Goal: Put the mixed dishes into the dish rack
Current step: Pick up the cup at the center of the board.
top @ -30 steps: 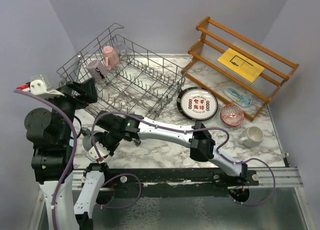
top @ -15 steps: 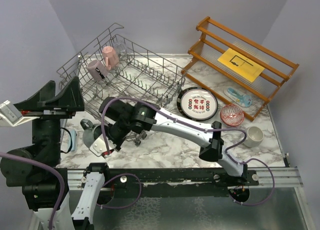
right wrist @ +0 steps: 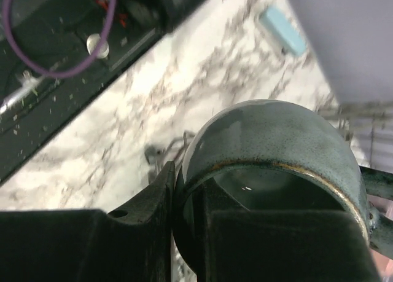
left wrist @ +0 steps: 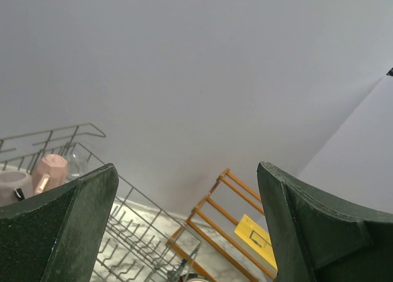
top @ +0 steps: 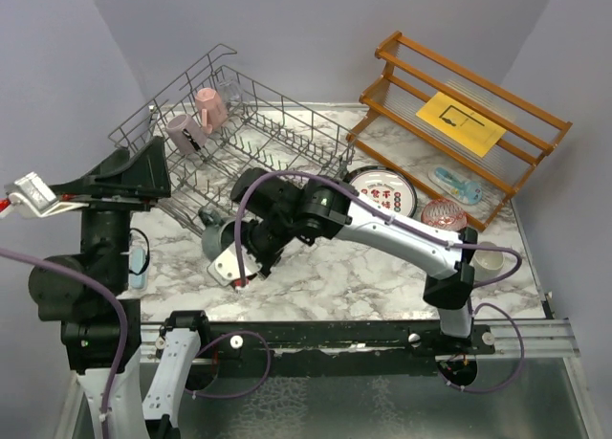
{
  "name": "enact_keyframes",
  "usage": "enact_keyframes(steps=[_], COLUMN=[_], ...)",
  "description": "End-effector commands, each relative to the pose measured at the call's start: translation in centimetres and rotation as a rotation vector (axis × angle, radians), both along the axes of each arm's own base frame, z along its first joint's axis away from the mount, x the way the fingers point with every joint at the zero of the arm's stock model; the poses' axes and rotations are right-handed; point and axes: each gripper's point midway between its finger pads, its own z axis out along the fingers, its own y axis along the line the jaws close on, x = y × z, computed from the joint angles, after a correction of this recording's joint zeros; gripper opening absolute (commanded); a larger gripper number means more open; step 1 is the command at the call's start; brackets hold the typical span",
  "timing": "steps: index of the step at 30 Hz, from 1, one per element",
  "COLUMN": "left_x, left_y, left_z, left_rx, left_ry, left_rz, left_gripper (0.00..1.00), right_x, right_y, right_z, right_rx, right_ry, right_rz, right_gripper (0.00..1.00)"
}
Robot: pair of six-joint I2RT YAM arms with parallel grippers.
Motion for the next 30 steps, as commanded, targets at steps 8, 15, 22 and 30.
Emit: enact_keyframes(steps=[8,15,22,30], left_x=[6.7,10.5,12.2,13.6], left_y=[-5.4,-7.3,-9.0,-13.6], left_z=[-4.6,-8.5,-10.8,-14.4], left_rx=[-0.156,-0.277,-0.304,-0.258], left_ry=[0.148,0.259,0.328,0.471], left_rz=[-0.368,-0.521,-0.577,-0.617], left_gripper=[0.99,0.98,0.95,0.89], right_x=[11.9,15.3,19.2,22.2], right_y=[-8.5,-13.2,-16.4,-18.2], right_z=[4.4,1.7,2.2,3.1], right_rx=[0.082,-0.028,-0.061,-0.067], right_ry=[-0.163,-0.386,-0.661,-0.937], right_rz=[-0.369,-0.438,-0.453,-0.475], right_gripper=[0.01,0.01,0.01,0.01])
